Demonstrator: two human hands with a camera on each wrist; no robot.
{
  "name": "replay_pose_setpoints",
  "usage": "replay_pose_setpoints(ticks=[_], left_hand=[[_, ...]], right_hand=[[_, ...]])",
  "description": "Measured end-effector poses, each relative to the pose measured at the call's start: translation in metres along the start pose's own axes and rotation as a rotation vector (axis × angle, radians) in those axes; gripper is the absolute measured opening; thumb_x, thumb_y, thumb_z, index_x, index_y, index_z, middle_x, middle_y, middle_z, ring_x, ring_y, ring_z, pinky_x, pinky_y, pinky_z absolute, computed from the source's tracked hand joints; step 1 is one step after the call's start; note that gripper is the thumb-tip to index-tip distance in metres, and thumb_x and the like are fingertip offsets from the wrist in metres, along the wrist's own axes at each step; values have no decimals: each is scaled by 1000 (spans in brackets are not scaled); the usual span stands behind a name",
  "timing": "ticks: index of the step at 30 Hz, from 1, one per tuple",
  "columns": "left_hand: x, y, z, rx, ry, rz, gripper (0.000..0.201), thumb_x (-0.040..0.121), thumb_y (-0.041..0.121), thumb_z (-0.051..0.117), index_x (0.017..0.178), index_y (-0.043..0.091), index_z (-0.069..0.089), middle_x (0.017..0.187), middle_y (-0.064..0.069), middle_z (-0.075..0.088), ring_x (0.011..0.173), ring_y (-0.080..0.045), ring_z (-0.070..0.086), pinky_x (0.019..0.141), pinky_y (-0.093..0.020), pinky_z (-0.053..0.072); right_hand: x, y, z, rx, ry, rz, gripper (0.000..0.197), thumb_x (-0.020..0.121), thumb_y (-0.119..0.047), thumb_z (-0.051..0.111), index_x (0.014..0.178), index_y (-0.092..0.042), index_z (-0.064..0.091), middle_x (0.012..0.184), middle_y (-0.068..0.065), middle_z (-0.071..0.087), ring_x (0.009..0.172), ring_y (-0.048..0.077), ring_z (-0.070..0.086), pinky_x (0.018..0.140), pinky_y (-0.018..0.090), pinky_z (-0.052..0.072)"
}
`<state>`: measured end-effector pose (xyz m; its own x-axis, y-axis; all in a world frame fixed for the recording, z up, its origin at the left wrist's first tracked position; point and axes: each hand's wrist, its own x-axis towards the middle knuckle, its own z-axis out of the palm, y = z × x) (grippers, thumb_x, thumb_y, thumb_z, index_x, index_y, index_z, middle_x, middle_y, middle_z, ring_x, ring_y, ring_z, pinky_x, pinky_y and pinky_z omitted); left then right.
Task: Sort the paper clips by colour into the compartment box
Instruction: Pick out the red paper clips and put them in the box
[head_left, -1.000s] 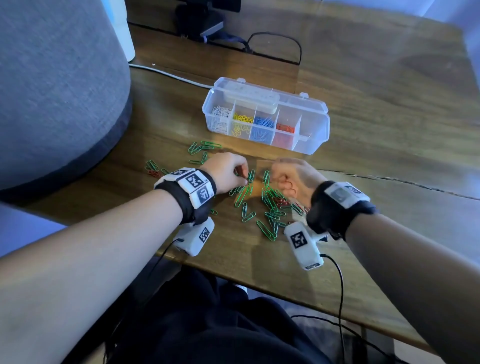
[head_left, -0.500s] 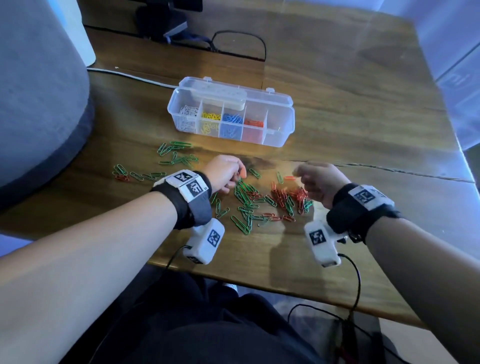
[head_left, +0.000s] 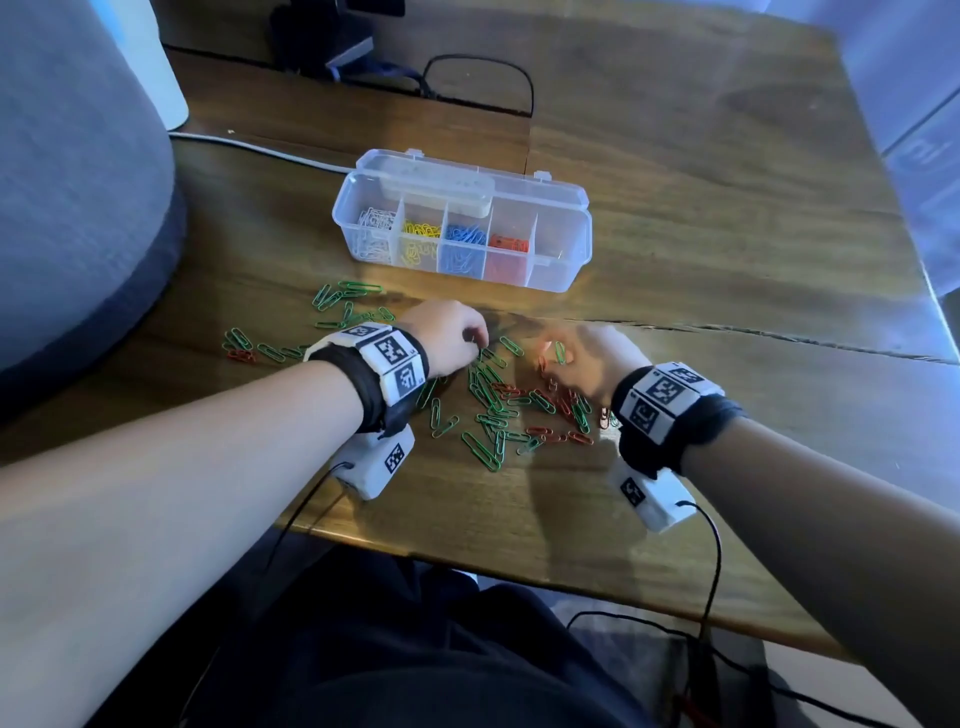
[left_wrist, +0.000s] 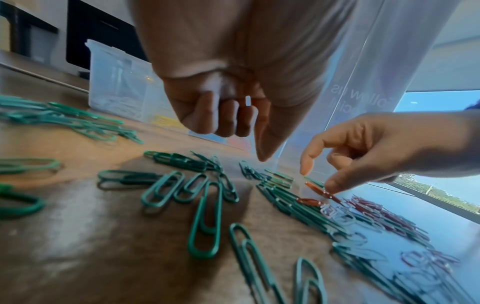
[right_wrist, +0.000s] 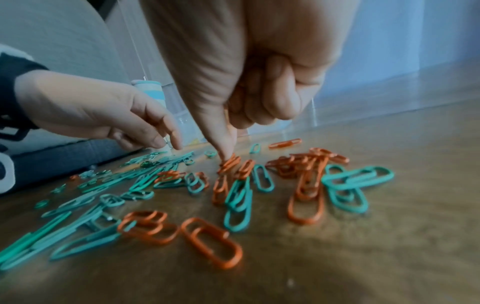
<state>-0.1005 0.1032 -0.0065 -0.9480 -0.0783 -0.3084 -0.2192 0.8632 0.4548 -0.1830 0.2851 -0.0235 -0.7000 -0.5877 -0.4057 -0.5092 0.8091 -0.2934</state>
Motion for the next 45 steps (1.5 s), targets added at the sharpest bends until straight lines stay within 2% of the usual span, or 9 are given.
replay_pose_setpoints(ticks=[7, 14, 21, 28, 33, 36, 39, 42, 45], left_hand=[[7, 10, 1, 75, -73, 76, 14, 85, 26, 64, 97, 22, 69, 68, 18, 46, 61, -2, 42, 60, -23, 32], [7, 14, 15, 120, -137, 61, 10, 82, 29, 66, 89, 22, 67, 98, 3, 64, 93, -19, 59, 76, -29, 46], [8, 21, 19, 126, -160, 92, 7, 84, 16, 59, 85, 20, 64, 99, 1, 66, 96, -19, 60, 73, -28, 45], [10, 17, 20, 62, -147, 38, 9, 86, 17, 57, 91, 13, 62, 90, -1, 60, 87, -21, 56, 70, -27, 40], [11, 9, 13, -386, -86, -84, 10, 87, 14, 56, 78, 14, 59, 80, -3, 59, 62, -14, 48, 58, -26, 38], [7, 4, 11, -1019, -113, -171, 23, 85, -5, 49, 71, 12, 54, 73, -14, 51, 41, -7, 32, 39, -17, 27], [1, 9, 7, -1289, -137, -191, 29, 84, -11, 35, 74, 8, 55, 60, -2, 49, 39, -5, 30, 36, -13, 27], [-1, 15, 7, -1434, -224, -198, 31, 82, -5, 26, 72, 7, 52, 51, 2, 43, 40, -7, 30, 38, -15, 26], [-2, 19, 11, -1550, -271, -222, 26, 80, 4, 26, 62, 9, 45, 50, 1, 37, 42, -9, 26, 39, -18, 21]], right_hand=[[0, 0, -7, -150, -31, -92, 26, 91, -27, 53, 116, -35, 55, 105, -1, 64, 83, 22, 59, 70, 29, 50], [-3, -8, -13, -170, -53, -64, 19, 93, -21, 48, 108, -27, 57, 94, 4, 61, 75, 23, 52, 65, 26, 38], [-10, -2, -17, -103, -69, -47, 28, 92, -19, 51, 115, -33, 57, 96, -2, 57, 76, 22, 52, 66, 26, 40], [-2, -4, -10, -212, -94, 3, 22, 91, -27, 49, 111, -18, 54, 109, 7, 62, 91, 27, 60, 71, 30, 45], [0, 3, -7, -24, -58, 10, 14, 92, -26, 48, 82, -17, 53, 74, -2, 50, 70, 20, 48, 59, 25, 36], [-5, 12, -8, 926, -63, 112, 32, 86, -11, 45, 56, -18, 54, 61, 0, 50, 55, 17, 44, 50, 23, 30], [-18, 15, -19, 1612, -164, 105, 24, 79, 0, 25, 63, -9, 41, 60, 4, 49, 46, 13, 44, 38, 16, 24], [-20, 13, -22, 1638, -171, 108, 17, 75, -3, 29, 67, -8, 44, 60, 5, 47, 44, 12, 42, 34, 14, 22], [-15, 13, -12, 1182, -90, 109, 14, 83, -8, 48, 70, -10, 54, 54, -3, 45, 36, 5, 35, 32, 14, 23]])
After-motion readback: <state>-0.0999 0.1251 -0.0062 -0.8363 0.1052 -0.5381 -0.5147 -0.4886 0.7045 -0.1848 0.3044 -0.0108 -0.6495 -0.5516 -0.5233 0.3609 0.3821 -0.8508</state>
